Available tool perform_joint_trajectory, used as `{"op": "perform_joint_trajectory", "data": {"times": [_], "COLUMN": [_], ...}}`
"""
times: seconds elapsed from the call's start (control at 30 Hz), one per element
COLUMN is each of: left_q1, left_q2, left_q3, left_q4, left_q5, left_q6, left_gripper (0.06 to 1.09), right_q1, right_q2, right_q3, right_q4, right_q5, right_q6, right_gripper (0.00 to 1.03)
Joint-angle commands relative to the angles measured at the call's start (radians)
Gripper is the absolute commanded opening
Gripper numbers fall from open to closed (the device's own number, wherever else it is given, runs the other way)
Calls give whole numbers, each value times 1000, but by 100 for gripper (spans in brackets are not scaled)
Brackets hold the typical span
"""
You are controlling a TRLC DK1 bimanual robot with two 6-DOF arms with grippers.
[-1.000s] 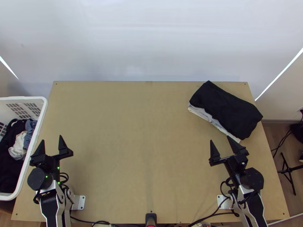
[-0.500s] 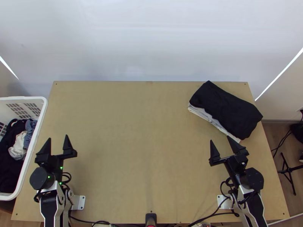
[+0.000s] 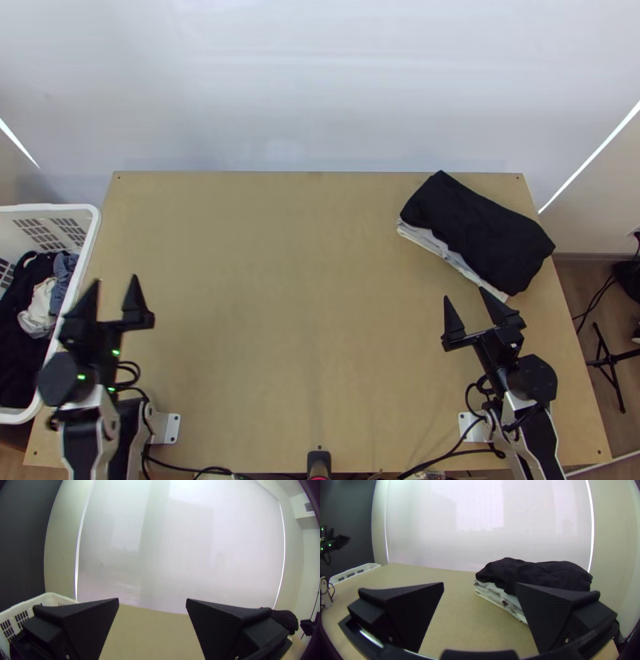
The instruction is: Fold the t-shirt
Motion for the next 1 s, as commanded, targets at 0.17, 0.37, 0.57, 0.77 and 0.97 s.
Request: {"op": "perform_joint_trajectory", "data": {"times": [0.17, 0.37, 0.57, 0.77, 0.97], "left_q1": [249, 614, 808, 905, 919], "left_q2": [777, 1042, 1396, 1643, 1860], "left_q3": [911, 1066, 1157, 1164, 1130], "left_q4": [-496, -568, -562, -428, -312], "left_q5": [-243, -104, -151, -202, -199], "left_q6": [-126, -99, 121, 325, 467], "left_gripper": [104, 104, 104, 104, 104], "right_q1": [0, 0, 0, 0, 0], "right_q2": [0, 0, 0, 0, 0], "right_q3": [0, 0, 0, 0, 0], "right_q4": [0, 0, 0, 0, 0], "right_q5": [0, 0, 0, 0, 0], "right_q6": [0, 0, 0, 0, 0], "right_gripper": [99, 99, 99, 99, 99]}}
